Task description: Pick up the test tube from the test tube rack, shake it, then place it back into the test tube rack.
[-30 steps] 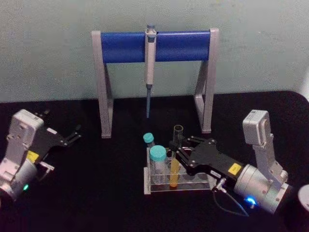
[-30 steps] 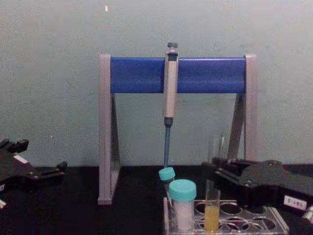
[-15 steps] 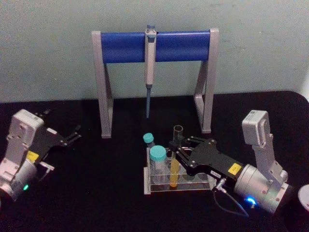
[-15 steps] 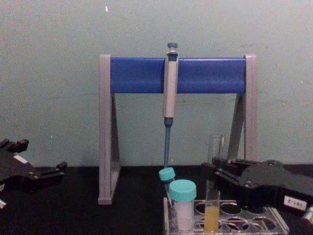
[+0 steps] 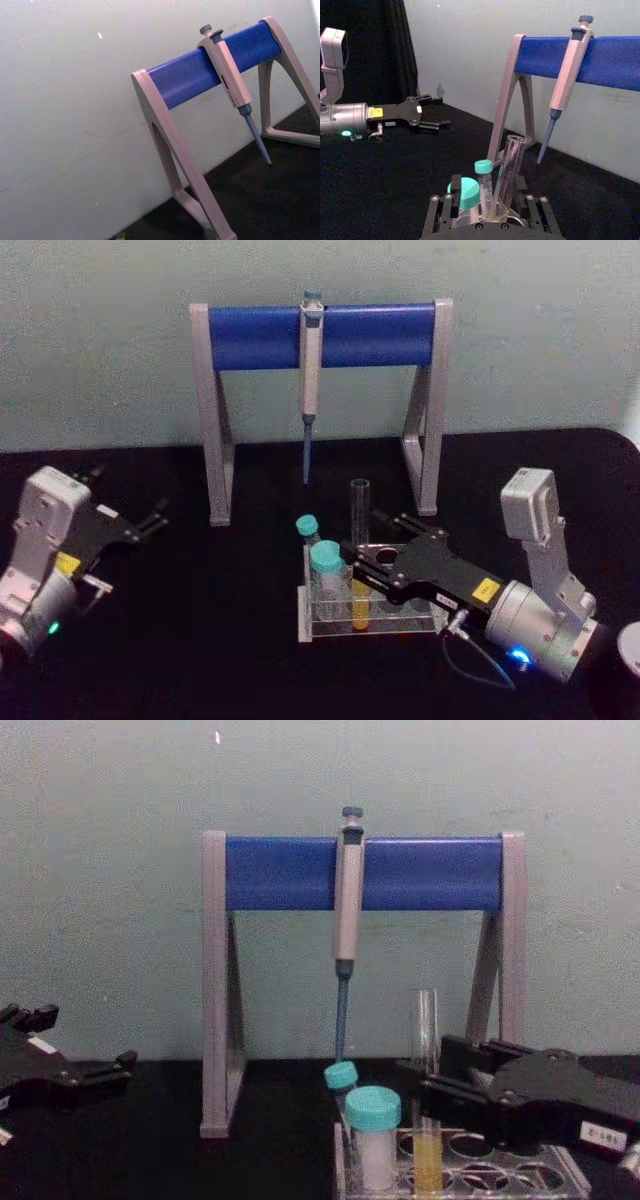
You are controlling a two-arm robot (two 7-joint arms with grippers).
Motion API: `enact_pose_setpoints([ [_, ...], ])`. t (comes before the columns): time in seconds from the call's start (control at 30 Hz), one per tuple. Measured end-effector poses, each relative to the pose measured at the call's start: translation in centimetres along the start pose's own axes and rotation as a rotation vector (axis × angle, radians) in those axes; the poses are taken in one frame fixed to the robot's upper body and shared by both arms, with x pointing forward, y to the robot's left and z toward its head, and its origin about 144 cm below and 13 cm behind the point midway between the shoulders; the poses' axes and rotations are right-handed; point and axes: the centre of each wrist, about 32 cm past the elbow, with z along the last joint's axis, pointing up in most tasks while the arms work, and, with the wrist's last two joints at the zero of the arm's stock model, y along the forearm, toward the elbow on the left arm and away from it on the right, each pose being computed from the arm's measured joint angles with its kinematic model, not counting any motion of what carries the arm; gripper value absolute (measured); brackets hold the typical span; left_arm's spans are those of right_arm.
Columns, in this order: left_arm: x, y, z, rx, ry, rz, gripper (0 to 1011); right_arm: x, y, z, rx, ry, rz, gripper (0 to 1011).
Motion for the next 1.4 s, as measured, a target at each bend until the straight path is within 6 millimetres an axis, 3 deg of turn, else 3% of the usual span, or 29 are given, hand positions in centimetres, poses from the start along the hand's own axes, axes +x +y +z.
enact_pose_setpoints([
  [0.43, 0.0, 0.0, 0.0, 0.000, 0.000, 0.000, 1001, 0.0, 0.0, 0.0, 0.002, 0.001, 0.000, 1000],
  [1.03, 0.0, 0.0, 0.0, 0.000, 0.000, 0.000, 1001, 0.2, 0.1, 0.5, 0.026, -0.003, 0.000, 1000],
  [1.4, 0.0, 0.0, 0.0, 0.000, 0.000, 0.000, 1001, 1.0, -0.5, 4.0, 0.192, -0.129, -0.091, 1000],
])
